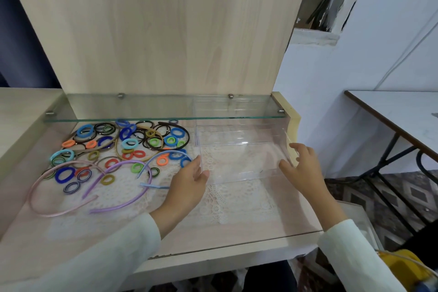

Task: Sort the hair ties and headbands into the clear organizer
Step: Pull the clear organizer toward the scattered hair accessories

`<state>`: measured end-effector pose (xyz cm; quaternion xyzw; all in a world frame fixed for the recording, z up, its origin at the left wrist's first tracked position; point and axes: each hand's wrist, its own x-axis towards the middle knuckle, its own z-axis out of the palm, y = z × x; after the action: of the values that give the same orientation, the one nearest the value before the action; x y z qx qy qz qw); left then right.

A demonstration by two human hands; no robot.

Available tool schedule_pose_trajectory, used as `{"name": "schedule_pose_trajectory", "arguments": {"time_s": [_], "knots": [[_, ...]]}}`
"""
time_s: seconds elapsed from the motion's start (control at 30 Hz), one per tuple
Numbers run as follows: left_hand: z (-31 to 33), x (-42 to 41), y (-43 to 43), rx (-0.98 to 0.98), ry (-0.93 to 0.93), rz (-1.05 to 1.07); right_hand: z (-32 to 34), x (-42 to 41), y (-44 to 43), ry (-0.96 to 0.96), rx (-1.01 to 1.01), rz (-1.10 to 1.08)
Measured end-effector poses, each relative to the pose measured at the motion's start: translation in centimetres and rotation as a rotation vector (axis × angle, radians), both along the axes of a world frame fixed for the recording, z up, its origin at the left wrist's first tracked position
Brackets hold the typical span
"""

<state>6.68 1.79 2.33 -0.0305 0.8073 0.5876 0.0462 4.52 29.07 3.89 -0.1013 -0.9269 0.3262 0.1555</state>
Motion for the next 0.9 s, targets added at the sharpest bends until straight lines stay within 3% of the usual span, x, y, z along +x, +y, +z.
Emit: {"name": "schedule_pose_trajectory", "arguments": {"time_s": [0.47, 0.67, 0.9], "knots": [[0.4, -0.1, 0.1, -0.283, -0.012, -0.079, -1.5, -0.2, 0.2, -0.077, 0.034, 0.002], [0.6, 0.9, 0.5, -0.478, 0.207, -0.197, -2.2, 0.1, -0.9, 0.002, 0.387, -0.041], [-0.5, 0.2, 1.1, -0.821, 0.361, -0.256, -3.1, 0.3, -4.4, 0.100, 0.575, 0.098]]}}
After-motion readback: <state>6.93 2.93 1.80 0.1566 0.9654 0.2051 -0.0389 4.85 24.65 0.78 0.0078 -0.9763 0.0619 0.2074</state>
